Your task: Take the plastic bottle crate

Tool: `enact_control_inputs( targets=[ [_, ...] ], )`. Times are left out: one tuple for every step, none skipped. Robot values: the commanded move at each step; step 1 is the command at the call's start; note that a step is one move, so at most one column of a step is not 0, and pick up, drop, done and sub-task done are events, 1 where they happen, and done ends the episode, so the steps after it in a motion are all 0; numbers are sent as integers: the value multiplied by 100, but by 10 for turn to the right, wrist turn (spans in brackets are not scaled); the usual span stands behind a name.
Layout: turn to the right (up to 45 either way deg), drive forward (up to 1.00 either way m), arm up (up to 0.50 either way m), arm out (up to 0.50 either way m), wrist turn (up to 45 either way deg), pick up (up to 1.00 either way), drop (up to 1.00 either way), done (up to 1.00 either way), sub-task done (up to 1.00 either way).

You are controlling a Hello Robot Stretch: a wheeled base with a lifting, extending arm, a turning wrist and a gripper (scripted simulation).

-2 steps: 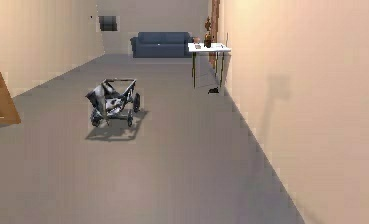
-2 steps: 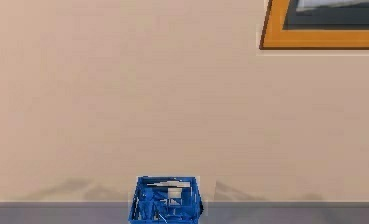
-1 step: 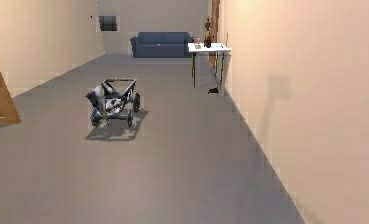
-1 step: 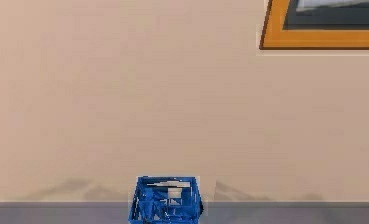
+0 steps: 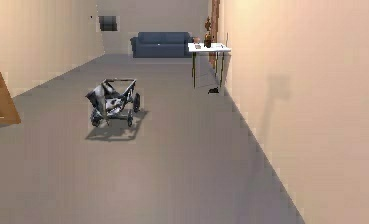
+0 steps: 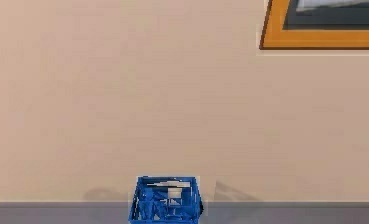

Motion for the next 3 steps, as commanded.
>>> enact_control_inputs(
  targets=[
    [0, 0, 0, 0, 0, 100, 0, 0, 0],
    [0, 0, 10, 0, 0, 0, 0, 0, 0],
    [0, 0, 0, 0, 0, 0, 0, 100, 0]
  ],
)
